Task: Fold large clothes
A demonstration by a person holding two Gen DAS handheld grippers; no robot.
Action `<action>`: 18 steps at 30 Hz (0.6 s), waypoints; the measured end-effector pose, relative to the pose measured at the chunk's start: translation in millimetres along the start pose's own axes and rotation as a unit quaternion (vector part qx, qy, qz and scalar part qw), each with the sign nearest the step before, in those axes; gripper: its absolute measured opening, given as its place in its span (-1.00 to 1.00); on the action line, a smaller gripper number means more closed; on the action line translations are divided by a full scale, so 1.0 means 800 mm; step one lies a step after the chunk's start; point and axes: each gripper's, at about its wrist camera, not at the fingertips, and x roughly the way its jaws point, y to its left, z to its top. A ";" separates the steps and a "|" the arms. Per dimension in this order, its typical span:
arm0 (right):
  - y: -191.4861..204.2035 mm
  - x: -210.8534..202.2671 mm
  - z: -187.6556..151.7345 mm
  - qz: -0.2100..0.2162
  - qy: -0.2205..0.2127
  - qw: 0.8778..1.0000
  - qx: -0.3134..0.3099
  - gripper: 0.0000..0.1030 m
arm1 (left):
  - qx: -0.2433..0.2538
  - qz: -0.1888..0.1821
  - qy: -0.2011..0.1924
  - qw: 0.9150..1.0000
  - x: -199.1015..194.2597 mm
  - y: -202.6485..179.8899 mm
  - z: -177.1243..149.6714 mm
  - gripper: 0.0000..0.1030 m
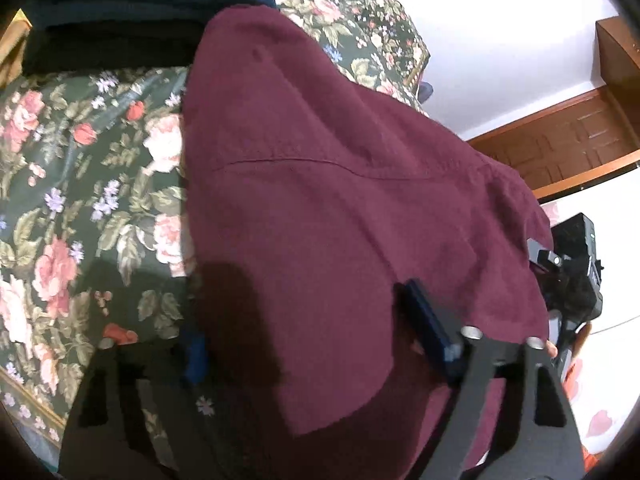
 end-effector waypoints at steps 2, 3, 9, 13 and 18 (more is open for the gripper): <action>0.007 -0.009 -0.003 -0.002 -0.009 1.000 -0.007 0.05 | 0.003 0.006 -0.008 1.000 -0.009 -0.003 0.000 0.13; 0.009 -0.011 -0.004 0.000 -0.011 1.000 -0.006 -0.04 | 0.008 0.011 -0.013 1.000 -0.015 -0.005 0.000 0.00; 0.036 -0.025 -0.007 0.013 -0.031 0.999 -0.019 -0.22 | 0.057 0.034 -0.053 0.996 -0.061 -0.038 0.005 -0.23; 0.068 -0.045 -0.002 0.024 -0.056 0.997 -0.041 -0.24 | 0.088 0.025 -0.091 0.992 -0.106 -0.073 0.025 -0.27; 0.121 -0.078 0.008 0.041 -0.105 0.990 -0.085 -0.25 | 0.137 0.025 -0.143 0.980 -0.158 -0.119 0.049 -0.29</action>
